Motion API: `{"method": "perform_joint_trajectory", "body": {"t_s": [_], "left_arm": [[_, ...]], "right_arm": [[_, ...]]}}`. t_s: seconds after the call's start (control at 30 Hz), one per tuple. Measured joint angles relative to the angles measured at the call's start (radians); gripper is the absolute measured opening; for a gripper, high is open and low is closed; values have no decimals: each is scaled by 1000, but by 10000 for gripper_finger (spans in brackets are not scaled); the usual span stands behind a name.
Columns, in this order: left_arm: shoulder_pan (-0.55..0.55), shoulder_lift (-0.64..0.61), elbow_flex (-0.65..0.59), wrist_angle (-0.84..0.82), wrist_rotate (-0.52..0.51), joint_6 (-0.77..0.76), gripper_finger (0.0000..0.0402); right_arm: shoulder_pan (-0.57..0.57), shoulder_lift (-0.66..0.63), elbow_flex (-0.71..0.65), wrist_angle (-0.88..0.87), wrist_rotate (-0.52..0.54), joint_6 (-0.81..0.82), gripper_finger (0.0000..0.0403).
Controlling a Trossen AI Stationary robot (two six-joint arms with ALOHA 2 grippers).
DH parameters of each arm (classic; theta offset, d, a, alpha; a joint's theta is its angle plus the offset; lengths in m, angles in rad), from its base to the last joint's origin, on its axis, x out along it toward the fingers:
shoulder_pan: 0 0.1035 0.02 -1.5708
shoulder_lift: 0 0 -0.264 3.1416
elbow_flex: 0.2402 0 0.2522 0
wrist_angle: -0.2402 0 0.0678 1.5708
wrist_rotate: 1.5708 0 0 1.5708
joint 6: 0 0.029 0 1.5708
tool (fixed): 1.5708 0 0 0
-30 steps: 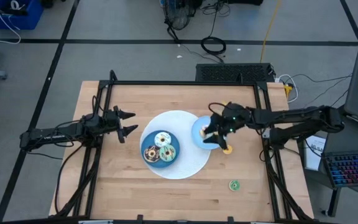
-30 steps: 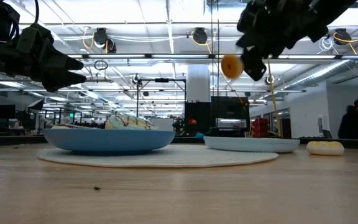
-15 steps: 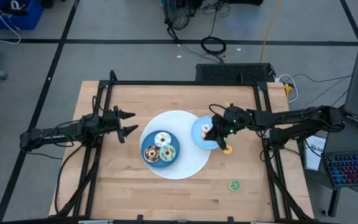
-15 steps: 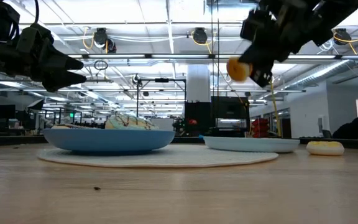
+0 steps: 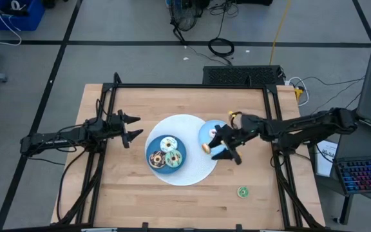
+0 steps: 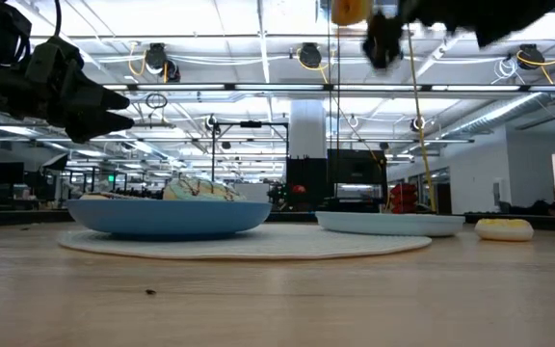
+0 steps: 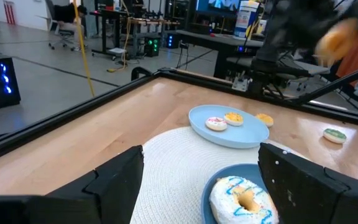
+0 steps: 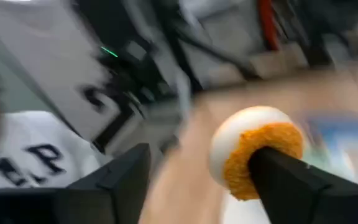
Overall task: Pick & Place donuts
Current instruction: Put the small orange donut on the light blue plate
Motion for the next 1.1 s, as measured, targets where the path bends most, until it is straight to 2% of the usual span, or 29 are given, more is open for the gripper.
{"method": "perform_joint_trajectory", "body": {"t_s": [0.03,0.07,0.1,0.2,0.23,0.27,0.33,0.4,0.57,0.7,0.8,1.1], "left_arm": [[0,0,0,0,0,0,310],[0,0,0,0,0,0,310],[0,0,0,0,0,0,310],[0,0,0,3,0,0,310],[0,0,0,0,0,0,310],[0,0,0,0,0,0,310],[0,0,0,1,0,-1,310],[0,0,0,0,0,0,310],[0,0,0,3,0,0,310],[0,0,0,0,0,0,310],[0,0,0,-1,0,0,310],[0,0,0,0,0,0,310]], "right_arm": [[9,-19,20,18,-15,-36,259],[19,-40,37,-7,25,-85,266],[28,-64,44,-102,141,-128,269],[12,-96,49,-578,649,-149,263],[-17,-89,41,-742,754,-94,258],[-52,-81,30,-912,814,-21,253],[-108,-94,36,-1069,799,148,242],[-147,-98,8,-1149,692,263,235],[-162,-93,-170,-1131,517,403,223],[-164,-98,-303,-1153,425,519,218],[-164,-112,-349,-1146,399,573,211],[-188,-145,-327,-1218,343,624,172]]}}
